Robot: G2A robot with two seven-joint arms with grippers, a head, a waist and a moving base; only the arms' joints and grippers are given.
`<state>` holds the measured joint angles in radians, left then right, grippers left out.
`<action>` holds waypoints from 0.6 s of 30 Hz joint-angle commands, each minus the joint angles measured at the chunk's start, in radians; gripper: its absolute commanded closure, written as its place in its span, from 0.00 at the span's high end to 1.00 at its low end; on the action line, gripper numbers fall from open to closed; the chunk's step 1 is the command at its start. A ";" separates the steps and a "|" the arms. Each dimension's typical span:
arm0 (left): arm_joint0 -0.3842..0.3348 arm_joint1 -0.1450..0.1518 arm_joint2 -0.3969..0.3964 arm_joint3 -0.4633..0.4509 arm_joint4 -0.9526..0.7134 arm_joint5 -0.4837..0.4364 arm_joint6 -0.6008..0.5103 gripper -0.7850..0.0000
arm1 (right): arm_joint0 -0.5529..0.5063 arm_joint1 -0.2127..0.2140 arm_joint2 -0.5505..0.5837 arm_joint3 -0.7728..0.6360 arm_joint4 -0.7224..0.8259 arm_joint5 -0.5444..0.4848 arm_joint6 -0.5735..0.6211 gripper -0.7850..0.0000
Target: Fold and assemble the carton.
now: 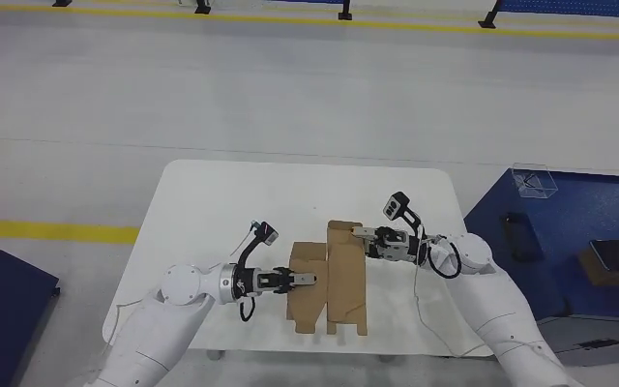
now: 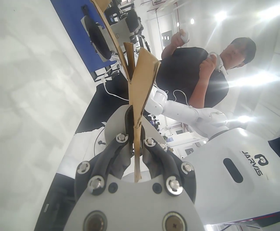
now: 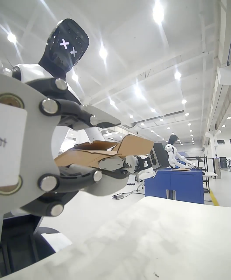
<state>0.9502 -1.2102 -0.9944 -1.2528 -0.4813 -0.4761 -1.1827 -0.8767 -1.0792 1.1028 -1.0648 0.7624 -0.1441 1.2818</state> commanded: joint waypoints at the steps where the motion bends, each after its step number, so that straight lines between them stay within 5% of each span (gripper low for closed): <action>1: -0.005 -0.002 0.007 0.005 0.001 0.005 0.000 0.02 | -0.002 -0.001 0.004 0.000 0.003 -0.009 -0.003 0.00; 4: -0.011 -0.004 0.012 0.015 0.009 0.009 0.007 1.00 | -0.009 0.000 0.018 -0.003 0.001 -0.046 -0.023 0.00; 18: -0.008 -0.002 0.000 0.019 0.029 0.015 0.048 1.00 | -0.024 0.002 0.048 -0.011 0.024 -0.074 -0.048 0.00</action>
<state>0.9367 -1.2130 -0.9876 -1.2311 -0.4573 -0.4654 -1.1577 -0.9005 -1.0776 1.1512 -1.0758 0.7861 -0.2181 1.2340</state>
